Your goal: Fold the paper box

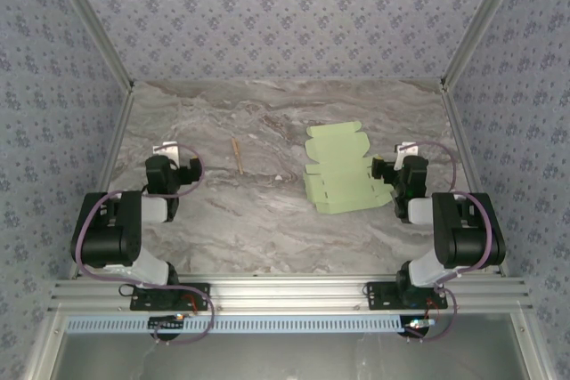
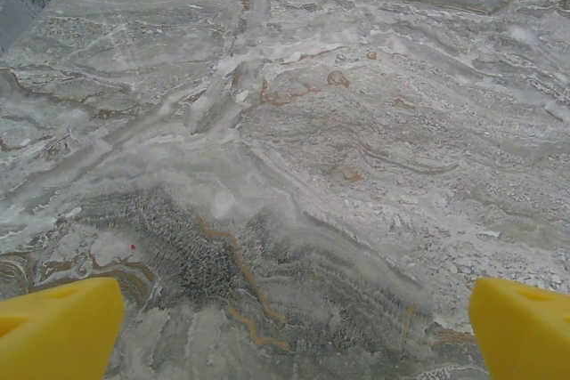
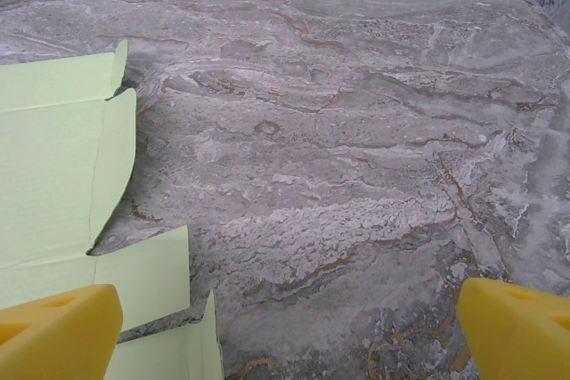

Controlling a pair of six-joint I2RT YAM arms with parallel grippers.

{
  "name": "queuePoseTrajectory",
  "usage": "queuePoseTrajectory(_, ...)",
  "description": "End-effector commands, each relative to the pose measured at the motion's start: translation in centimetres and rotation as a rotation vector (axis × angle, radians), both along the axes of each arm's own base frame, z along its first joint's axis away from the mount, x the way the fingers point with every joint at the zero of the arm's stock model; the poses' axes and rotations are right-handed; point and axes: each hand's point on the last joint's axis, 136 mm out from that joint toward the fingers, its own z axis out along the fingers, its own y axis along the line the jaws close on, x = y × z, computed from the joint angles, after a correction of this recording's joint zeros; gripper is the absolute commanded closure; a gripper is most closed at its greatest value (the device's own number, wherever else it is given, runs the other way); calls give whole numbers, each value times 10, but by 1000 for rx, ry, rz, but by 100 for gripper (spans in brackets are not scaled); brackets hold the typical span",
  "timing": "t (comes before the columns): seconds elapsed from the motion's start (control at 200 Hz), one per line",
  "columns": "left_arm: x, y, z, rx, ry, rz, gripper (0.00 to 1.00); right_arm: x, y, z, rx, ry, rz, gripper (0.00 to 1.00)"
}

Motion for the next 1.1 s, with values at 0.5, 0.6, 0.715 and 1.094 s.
queuePoseTrajectory(0.5,-11,36,76,-94,-99,211,1,-29,-64,53,179,31,-395,1)
queuePoseTrajectory(0.6,-16,30,98,-217,-92,226,1,-49,-85,71,269,14,-555,1)
queuePoseTrajectory(0.715,-13,-13,112,-424,-67,69,1,-53,-64,81,384,-11,-492,1)
queuePoseTrajectory(1.094,-20,-214,108,-371,96,-430,3,-66,35,45,272,299,-241,2)
